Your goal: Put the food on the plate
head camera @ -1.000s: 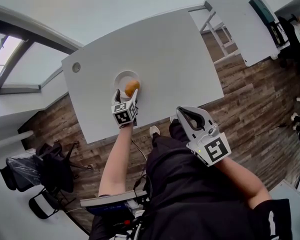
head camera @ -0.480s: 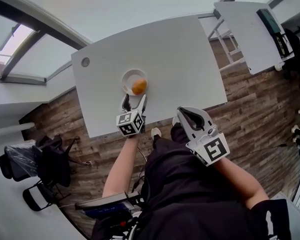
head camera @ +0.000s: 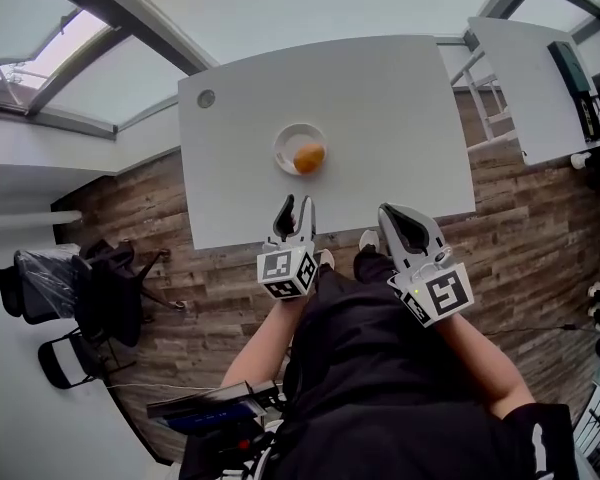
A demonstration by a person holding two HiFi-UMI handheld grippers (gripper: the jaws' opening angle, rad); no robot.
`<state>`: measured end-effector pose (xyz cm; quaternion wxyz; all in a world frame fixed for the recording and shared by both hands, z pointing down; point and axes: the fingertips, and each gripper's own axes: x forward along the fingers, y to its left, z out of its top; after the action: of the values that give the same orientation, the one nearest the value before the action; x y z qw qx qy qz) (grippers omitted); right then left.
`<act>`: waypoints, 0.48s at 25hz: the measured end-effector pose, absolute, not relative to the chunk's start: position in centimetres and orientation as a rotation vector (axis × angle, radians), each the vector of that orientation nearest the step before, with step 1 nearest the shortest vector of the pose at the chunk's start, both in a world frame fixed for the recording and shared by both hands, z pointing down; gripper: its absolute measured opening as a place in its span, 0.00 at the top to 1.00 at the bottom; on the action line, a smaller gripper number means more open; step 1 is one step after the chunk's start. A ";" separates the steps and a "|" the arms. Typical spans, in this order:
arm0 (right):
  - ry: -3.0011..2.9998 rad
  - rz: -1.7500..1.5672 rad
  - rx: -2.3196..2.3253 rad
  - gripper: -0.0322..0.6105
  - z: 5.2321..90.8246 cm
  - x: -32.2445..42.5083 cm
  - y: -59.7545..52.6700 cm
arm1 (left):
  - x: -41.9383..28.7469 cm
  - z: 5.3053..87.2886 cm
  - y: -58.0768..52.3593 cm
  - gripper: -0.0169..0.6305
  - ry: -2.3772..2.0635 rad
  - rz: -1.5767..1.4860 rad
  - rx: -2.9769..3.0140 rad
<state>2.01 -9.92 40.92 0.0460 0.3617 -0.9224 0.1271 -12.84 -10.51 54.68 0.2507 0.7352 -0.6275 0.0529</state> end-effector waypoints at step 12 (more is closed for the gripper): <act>-2.829 0.419 1.003 0.95 41.8 0.3 -7.5 | -10.5 47.1 -6.6 0.92 -1.747 0.045 2.162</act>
<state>0.29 -7.51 41.81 0.0553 0.3303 -0.9321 0.1382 -10.47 -6.56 47.10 0.1797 0.7650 -0.6182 0.0160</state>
